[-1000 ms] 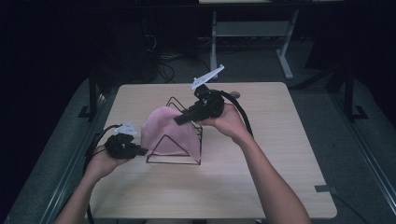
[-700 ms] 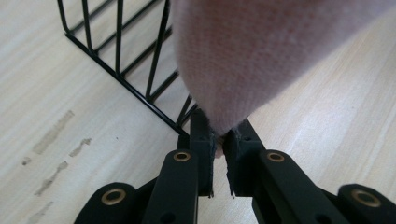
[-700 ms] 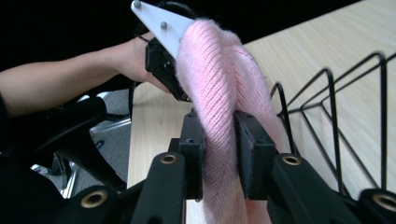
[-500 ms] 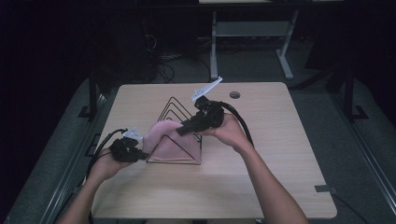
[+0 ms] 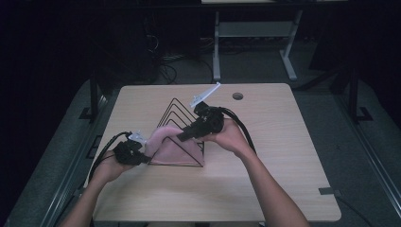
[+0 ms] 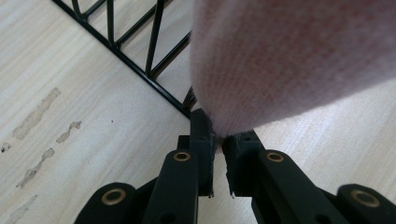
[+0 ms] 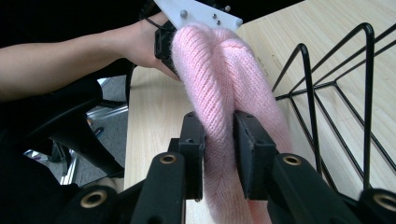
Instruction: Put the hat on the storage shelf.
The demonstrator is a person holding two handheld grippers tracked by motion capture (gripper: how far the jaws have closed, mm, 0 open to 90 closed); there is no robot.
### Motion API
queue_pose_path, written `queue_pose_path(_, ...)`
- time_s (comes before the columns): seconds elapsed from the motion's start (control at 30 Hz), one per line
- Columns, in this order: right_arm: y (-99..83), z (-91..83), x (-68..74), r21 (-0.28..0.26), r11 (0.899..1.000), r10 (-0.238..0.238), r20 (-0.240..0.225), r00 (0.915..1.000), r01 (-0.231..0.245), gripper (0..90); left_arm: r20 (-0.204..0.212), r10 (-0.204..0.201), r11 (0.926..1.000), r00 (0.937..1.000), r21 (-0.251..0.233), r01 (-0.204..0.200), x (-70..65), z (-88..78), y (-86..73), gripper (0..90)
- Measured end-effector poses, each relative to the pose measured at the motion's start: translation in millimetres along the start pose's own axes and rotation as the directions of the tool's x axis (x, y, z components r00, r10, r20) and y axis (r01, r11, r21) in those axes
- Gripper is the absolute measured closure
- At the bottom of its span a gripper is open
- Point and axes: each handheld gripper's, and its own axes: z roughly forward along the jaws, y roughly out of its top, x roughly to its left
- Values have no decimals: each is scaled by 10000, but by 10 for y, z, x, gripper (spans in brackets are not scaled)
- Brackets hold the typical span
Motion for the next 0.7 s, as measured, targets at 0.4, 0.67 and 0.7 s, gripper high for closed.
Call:
queue_pose_path(0.4,-66,14,-8,-12,9999,126,20,9999,-126,725,-123,-122,9999,9998,76,123,15,20,-15,827)
queue_pose_path(0.67,-121,-51,5,-223,9994,270,49,9996,-268,684,-55,-279,9994,9996,-184,278,25,-59,-39,778)
queue_pose_path(0.7,-126,-59,8,-264,9994,237,58,9997,-236,682,-56,-269,9995,9996,-186,268,22,-64,-41,776)
